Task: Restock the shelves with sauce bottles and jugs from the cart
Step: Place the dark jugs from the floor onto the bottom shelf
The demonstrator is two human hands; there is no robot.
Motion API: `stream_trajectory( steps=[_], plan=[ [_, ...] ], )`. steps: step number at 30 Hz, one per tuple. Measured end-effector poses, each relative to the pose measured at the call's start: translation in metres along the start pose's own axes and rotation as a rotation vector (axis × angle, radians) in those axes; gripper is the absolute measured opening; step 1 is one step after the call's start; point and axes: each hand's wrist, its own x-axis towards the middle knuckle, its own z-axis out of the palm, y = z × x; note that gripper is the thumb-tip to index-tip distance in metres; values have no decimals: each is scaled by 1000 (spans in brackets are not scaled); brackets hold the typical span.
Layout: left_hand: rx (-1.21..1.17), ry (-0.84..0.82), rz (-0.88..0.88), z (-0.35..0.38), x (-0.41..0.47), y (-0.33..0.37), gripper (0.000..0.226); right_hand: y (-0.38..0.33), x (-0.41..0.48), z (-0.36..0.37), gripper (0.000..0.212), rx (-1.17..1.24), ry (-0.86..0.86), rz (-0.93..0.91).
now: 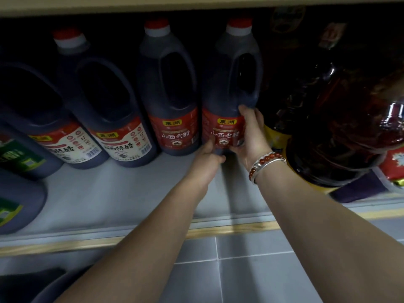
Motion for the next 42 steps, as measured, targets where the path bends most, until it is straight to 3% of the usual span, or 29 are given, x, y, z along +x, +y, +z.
stream_trajectory(
  steps=[10, 16, 19, 26, 31, 35, 38, 40, 42],
  plan=[
    [-35, -17, 44, 2, -17, 2, 66, -6, -16, -1, 54, -61, 1, -54],
    [-135, 121, 12, 10, -62, -31, 41, 38, -134, -67, 23, -287, 3, -201],
    [-71, 76, 72, 28, -82, -55, 31, 79, -177, -116, 28, -463, 85, -39],
    [161, -389, 109, 137, -119, -70, 42, 80, -215, -194, 33, -544, 305, 179],
    [322, -812, 96, 223, -167, -75, 31, 68, -274, -280, 22, -147, 938, 350],
    [398, -1114, 85, 278, -220, -89, 27, 59, -332, -331, 13, 185, 1255, 485],
    [508, -1284, 94, 302, -254, -101, 24, 50, -350, -355, 5, 98, 1367, 307],
    [571, -1297, 173, 310, -265, -106, 26, 44, -356, -365, 22, -66, 1475, 171],
    [487, -1255, 167, 311, -267, -110, 26, 28, -359, -363, 25, -166, 1505, 30]
  ],
)
